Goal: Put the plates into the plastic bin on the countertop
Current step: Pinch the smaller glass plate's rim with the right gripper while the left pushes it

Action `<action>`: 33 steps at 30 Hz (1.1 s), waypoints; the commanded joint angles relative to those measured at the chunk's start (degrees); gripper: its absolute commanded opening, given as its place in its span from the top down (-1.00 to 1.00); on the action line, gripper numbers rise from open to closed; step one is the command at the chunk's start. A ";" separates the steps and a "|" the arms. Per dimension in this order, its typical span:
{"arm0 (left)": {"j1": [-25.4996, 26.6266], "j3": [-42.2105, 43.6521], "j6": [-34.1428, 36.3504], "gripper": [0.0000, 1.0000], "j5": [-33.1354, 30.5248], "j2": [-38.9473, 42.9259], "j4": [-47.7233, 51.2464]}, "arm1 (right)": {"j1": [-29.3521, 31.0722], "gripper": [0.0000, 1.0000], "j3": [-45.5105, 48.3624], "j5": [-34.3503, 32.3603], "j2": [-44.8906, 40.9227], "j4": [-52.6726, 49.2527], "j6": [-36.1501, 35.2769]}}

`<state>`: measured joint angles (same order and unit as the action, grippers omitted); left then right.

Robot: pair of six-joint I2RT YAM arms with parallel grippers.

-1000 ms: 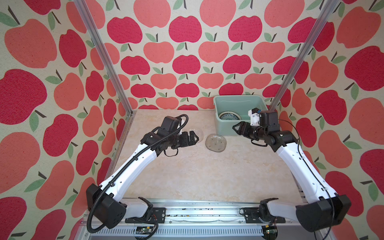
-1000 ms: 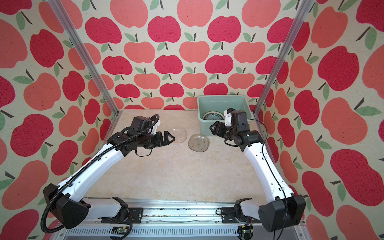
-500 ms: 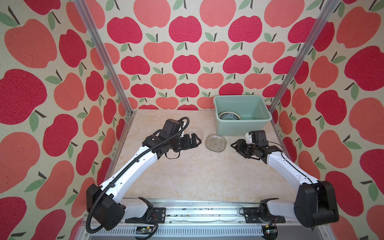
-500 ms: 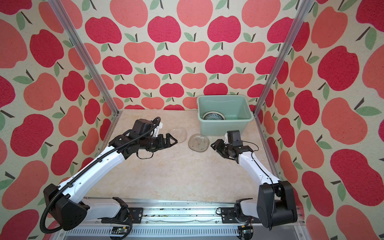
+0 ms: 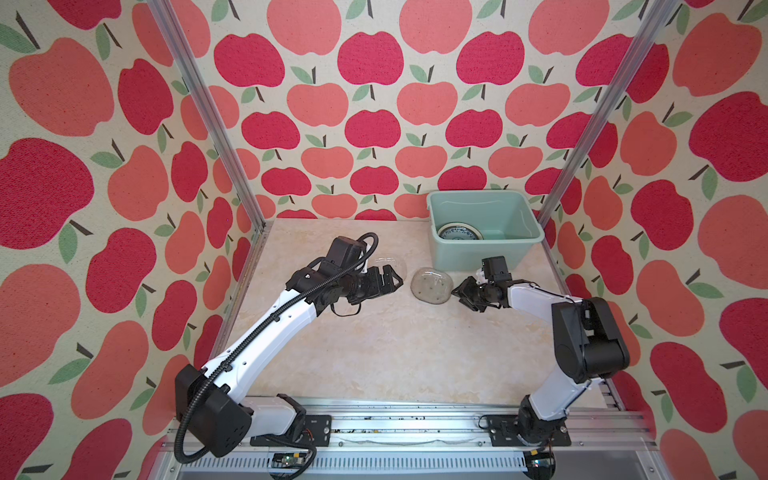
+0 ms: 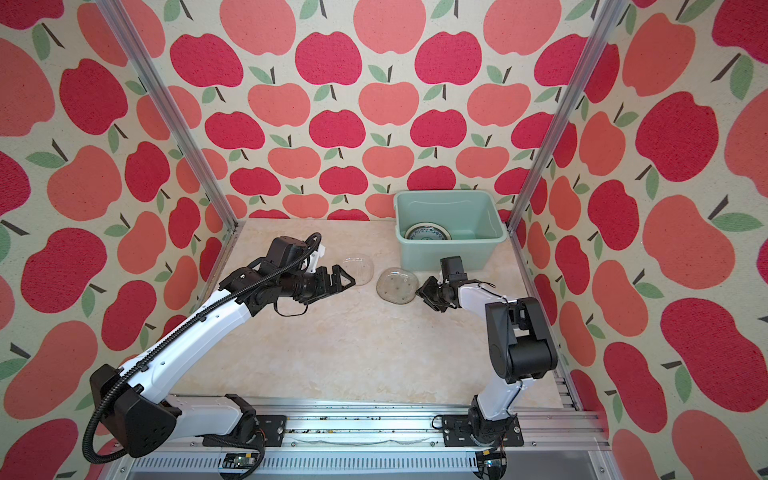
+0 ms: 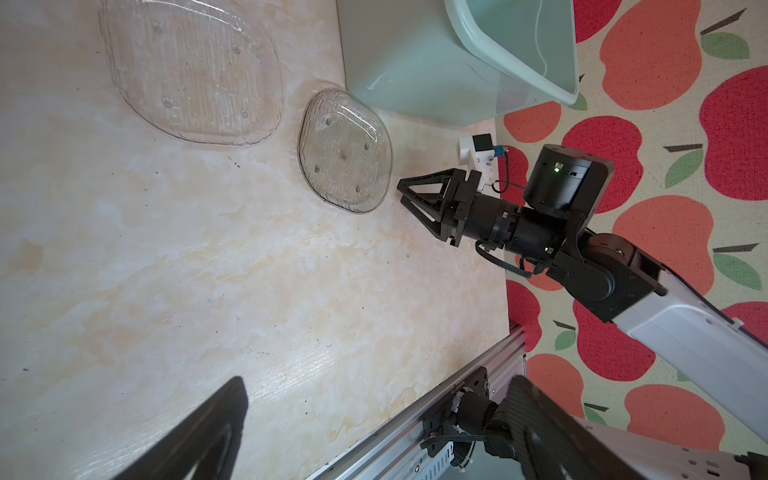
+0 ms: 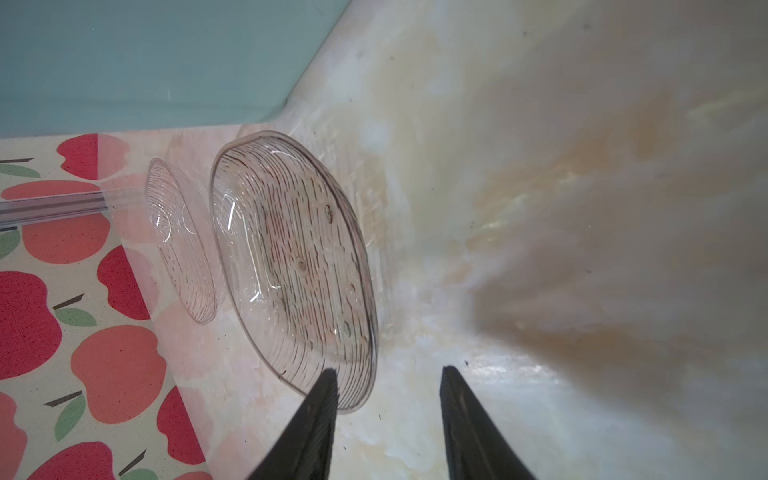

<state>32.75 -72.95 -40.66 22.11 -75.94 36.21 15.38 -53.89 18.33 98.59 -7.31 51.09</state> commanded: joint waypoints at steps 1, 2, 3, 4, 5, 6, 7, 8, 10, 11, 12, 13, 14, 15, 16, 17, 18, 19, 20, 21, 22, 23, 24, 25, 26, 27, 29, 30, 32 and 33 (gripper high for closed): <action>0.20 -2.57 -0.10 -0.98 0.49 -1.35 1.41 | 0.44 0.20 -2.30 -0.05 2.74 0.85 -0.38; 0.15 -2.84 -0.07 -0.99 0.52 -1.53 1.50 | 0.44 0.21 -2.64 -0.05 3.39 1.05 -0.32; 0.20 -3.14 0.05 -0.99 0.53 -1.80 1.59 | 0.44 0.22 -3.13 -0.07 4.19 1.14 -0.30; 0.19 -3.35 0.09 -0.99 0.44 -2.06 1.67 | 0.44 0.26 -3.56 0.09 5.07 1.36 -0.16; 0.18 -3.58 0.18 -0.98 0.40 -2.21 1.76 | 0.44 0.29 -3.88 0.21 5.73 1.58 -0.04; 0.16 -3.72 0.27 -0.99 0.39 -2.42 1.83 | 0.49 0.30 -4.28 0.22 6.44 1.56 0.05; 0.13 -3.86 0.31 -0.99 0.37 -2.60 1.93 | 0.53 0.33 -4.75 0.12 7.06 1.51 0.06; 0.16 -3.93 0.32 -0.98 0.39 -2.63 1.94 | 0.53 0.37 -5.11 0.13 7.58 1.30 0.06; 0.08 -4.08 0.30 -0.98 0.30 -2.89 2.03 | 0.62 0.42 -5.90 -0.10 8.56 0.92 -0.03; 0.12 -4.09 0.32 -0.99 0.27 -2.84 2.11 | 0.62 0.44 -6.24 -0.13 8.93 0.67 -0.16; 0.17 -4.20 0.24 -0.99 0.13 -2.87 2.11 | 0.70 0.47 -6.64 -0.43 9.27 0.23 -0.33; 0.12 -4.20 0.15 -0.99 -0.02 -2.81 2.19 | 0.79 0.48 -7.03 -0.49 9.63 0.03 -0.50; 0.11 -4.20 0.10 -0.98 -0.13 -2.76 2.25 | 0.89 0.51 -7.42 -0.49 10.01 -0.23 -0.62; 0.05 -4.13 0.14 -0.99 -0.21 -2.68 2.36 | 0.88 0.54 -7.90 -0.40 10.50 -0.56 -0.72; 0.09 -4.13 0.07 -0.98 -0.35 -2.57 2.42 | 0.95 0.56 -8.34 -0.31 10.88 -1.04 -0.86; 0.05 -4.13 0.07 -0.98 -0.35 -2.54 2.54 | 0.97 0.59 -8.87 -0.31 11.30 -1.48 -1.05; 0.09 -4.16 0.21 -0.99 -0.49 -2.45 2.68 | 1.05 0.63 -9.35 -0.18 11.69 -2.01 -1.32; 0.09 -4.36 0.23 -0.99 -0.55 -2.36 2.93 | 1.06 0.67 -9.74 -0.11 11.95 -2.45 -1.58; 0.04 -4.57 0.36 -0.98 -0.66 -2.24 3.19 | 1.15 0.71 -10.28 -0.13 12.23 -2.95 -1.90; 0.04 -4.79 0.48 -0.99 -0.82 -2.13 3.49 | 1.28 0.76 -10.67 -0.29 12.40 -3.58 -2.17; 0.08 -4.91 0.50 -0.99 -1.00 -1.96 3.69 | 1.28 0.80 -10.95 -0.33 12.50 -4.18 -2.39; 0.04 -4.90 0.58 -0.98 -1.10 -1.71 3.86 | 1.32 0.83 -11.04 -0.42 12.59 -4.65 -2.53; 0.06 -4.92 0.59 -0.98 -1.32 -1.37 4.04 | 1.32 0.86 -11.06 -0.40 12.47 -5.04 -2.70; 0.04 -4.90 0.56 -0.98 -1.52 -1.08 4.20 | 1.32 0.90 -11.05 -0.40 12.27 -5.38 -3.02; 0.03 -4.84 0.54 -0.98 -1.75 -0.77 4.43 | 1.32 0.92 -11.06 -0.44 12.01 -5.95 -3.45; -0.01 -4.67 0.66 -0.98 -1.93 -0.28 4.57 | 1.32 0.96 -11.06 -0.55 11.60 -6.63 -4.07; -0.13 -4.28 0.67 -0.99 -2.29 0.57 4.83 | 1.24 1.00 -11.13 -0.71 10.65 -8.31 -5.58; -0.16 -3.99 0.76 -0.98 -2.38 1.05 4.84 | 1.23 1.00 -11.31 -0.92 10.13 -9.55 -6.60; -0.47 -3.53 0.73 -0.98 -2.55 1.88 4.92 | 1.23 1.00 -11.68 -0.99 9.17 -12.18 -8.50; -0.77 -3.33 0.80 -0.98 -2.60 2.31 5.00 | 1.13 1.00 -11.77 -0.95 8.55 -13.47 -9.48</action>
<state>32.56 -75.81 -40.64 20.78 -76.01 39.55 16.49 -64.73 18.48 109.34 -13.08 45.82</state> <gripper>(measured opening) 0.992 0.059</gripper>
